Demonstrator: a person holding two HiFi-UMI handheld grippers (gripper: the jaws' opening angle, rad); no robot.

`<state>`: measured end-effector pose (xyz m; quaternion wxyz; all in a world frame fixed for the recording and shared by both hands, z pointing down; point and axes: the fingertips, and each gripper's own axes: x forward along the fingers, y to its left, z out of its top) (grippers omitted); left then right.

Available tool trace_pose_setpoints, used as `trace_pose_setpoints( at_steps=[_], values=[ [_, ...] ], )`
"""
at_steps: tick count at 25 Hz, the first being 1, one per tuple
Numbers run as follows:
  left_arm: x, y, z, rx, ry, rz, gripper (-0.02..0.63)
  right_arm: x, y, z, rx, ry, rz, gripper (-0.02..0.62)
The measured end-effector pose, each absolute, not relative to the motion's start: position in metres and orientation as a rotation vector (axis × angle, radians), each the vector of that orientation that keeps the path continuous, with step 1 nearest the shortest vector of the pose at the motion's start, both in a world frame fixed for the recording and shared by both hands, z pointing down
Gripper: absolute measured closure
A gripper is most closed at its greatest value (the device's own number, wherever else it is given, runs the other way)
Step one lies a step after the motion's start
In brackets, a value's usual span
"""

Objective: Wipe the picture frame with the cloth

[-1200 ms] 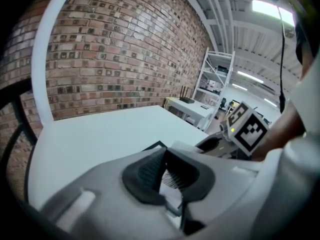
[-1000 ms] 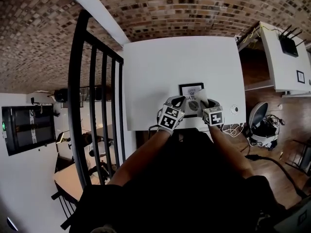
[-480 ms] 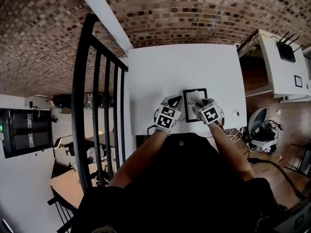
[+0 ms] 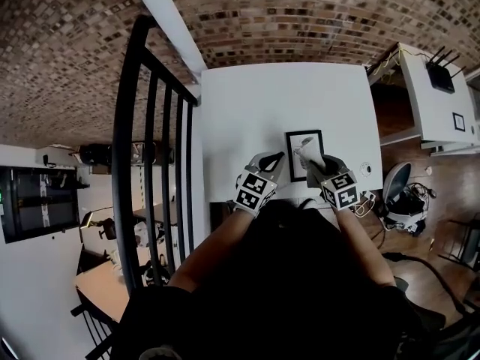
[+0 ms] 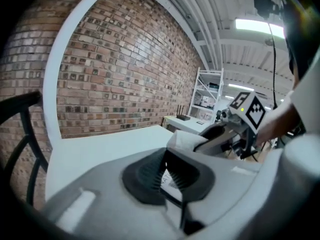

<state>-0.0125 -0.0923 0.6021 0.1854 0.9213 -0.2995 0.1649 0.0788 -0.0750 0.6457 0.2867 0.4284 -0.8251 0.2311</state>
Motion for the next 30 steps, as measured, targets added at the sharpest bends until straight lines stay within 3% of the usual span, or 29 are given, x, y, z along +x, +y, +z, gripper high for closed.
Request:
trace_pose_setpoints(
  at_steps=[22, 30],
  values=[
    [0.099, 0.062, 0.384, 2.799, -1.209, -0.057, 0.604, 0.169, 0.069, 0.396, 0.956, -2.984, 0.122, 0.476],
    [0.093, 0.110, 0.374, 2.818, -1.106, -0.094, 0.604, 0.152, 0.119, 0.368, 0.925, -3.028, 0.022, 0.476]
  ],
)
